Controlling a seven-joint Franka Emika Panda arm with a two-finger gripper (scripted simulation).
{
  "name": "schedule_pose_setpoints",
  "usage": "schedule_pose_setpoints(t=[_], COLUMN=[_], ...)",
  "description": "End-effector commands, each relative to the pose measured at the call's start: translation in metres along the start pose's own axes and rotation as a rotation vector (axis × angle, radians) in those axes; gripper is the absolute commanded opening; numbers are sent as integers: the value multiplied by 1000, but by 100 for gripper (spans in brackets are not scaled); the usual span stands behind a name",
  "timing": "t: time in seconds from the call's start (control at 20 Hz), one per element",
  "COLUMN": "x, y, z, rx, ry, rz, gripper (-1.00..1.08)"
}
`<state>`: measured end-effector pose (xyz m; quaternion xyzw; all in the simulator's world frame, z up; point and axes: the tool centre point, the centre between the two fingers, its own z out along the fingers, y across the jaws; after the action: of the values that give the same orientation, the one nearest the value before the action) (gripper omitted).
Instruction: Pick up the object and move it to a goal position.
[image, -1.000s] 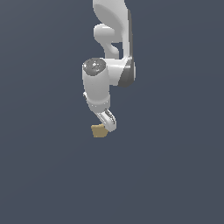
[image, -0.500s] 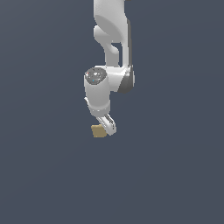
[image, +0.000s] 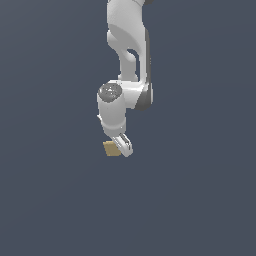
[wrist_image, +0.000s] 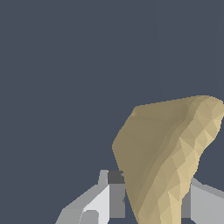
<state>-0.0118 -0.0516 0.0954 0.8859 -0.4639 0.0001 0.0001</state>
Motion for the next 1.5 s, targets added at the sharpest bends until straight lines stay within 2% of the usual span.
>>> schedule_pose_setpoints(t=[0.0, 0.45, 0.75, 1.05, 1.45], x=[0, -1, -13, -38, -87], y=[0, 0, -5, -13, -30], z=[0, -2, -20, -59, -137], rx=[0, 0, 0, 0, -1], ry=[0, 0, 0, 0, 2], rz=[0, 0, 0, 1, 1], gripper=[-100, -100, -100, -100, -100])
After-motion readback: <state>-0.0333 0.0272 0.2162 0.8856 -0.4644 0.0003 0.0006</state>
